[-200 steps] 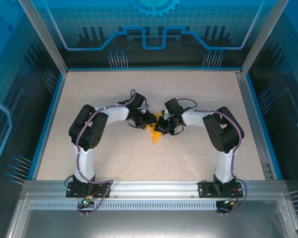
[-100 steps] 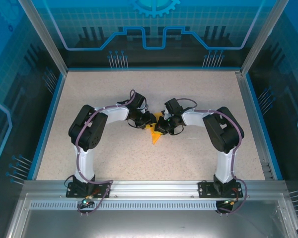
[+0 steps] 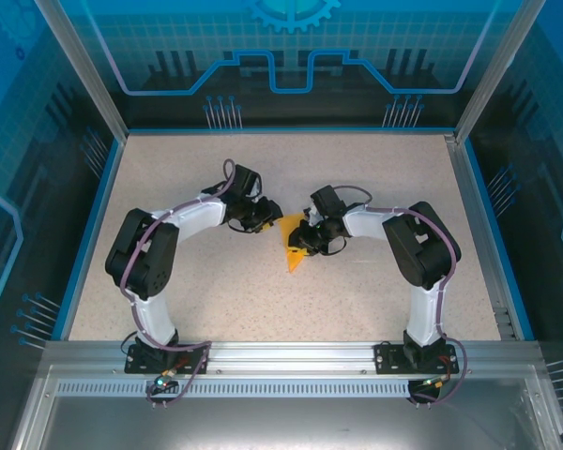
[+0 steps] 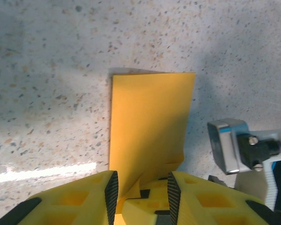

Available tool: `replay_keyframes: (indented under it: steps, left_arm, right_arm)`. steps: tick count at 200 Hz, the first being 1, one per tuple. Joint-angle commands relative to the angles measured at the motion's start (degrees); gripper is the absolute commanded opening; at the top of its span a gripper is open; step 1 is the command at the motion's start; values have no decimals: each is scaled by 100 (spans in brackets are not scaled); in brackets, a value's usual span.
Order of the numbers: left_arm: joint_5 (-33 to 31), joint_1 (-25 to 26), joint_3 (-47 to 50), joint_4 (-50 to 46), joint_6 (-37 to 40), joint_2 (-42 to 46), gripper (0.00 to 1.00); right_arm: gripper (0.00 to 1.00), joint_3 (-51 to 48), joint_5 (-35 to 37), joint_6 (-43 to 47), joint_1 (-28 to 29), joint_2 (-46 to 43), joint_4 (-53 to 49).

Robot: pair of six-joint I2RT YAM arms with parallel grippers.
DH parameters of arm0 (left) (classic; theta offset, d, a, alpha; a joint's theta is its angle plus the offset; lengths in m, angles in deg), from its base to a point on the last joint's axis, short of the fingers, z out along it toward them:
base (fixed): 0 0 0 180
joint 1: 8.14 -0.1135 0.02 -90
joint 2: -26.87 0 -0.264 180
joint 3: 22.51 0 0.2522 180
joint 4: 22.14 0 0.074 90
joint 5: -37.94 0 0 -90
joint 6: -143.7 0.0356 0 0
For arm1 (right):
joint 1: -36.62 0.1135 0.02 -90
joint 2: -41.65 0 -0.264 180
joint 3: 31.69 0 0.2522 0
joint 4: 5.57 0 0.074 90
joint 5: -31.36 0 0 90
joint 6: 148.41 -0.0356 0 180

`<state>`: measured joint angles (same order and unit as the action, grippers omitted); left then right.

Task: Fold a paper plane with a square sheet of paper (pick it up from the middle)
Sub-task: Third fold the triangle at the center of the table.

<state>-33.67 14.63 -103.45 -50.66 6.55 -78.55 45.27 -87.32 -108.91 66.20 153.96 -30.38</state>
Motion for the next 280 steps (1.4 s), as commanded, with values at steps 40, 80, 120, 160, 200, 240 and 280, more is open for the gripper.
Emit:
replay_keyframes:
  steps: [40, 80, 120, 160, 200, 240, 280]
  left_arm:
    - [95, -12, 279, -36, -98, 179, 37]
    - [418, -9, 345, 152, -72, 164, 36]
    - [703, 21, 372, 290, -39, 108, 35]
    - [896, 129, 353, 345, -14, 23, 32]
    - [1090, 257, 346, 409, -32, -108, 23]
    - [1109, 332, 338, 311, 7, -257, 13]
    - [1026, 387, 200, 192, 40, -490, 6]
  right_arm:
    - [36, -62, 264, 70, -66, 120, -255]
    - [37, -81, 237, 87, -76, 118, -205]
    - [31, -104, 215, 87, -84, 142, -135]
    - [17, -101, 222, 87, -101, 163, -149]
    - [3, -79, 206, 107, -111, 209, -187]
    - [0, -62, 214, 114, -124, 239, -213]
    - [0, -52, 214, 128, -118, 243, -240]
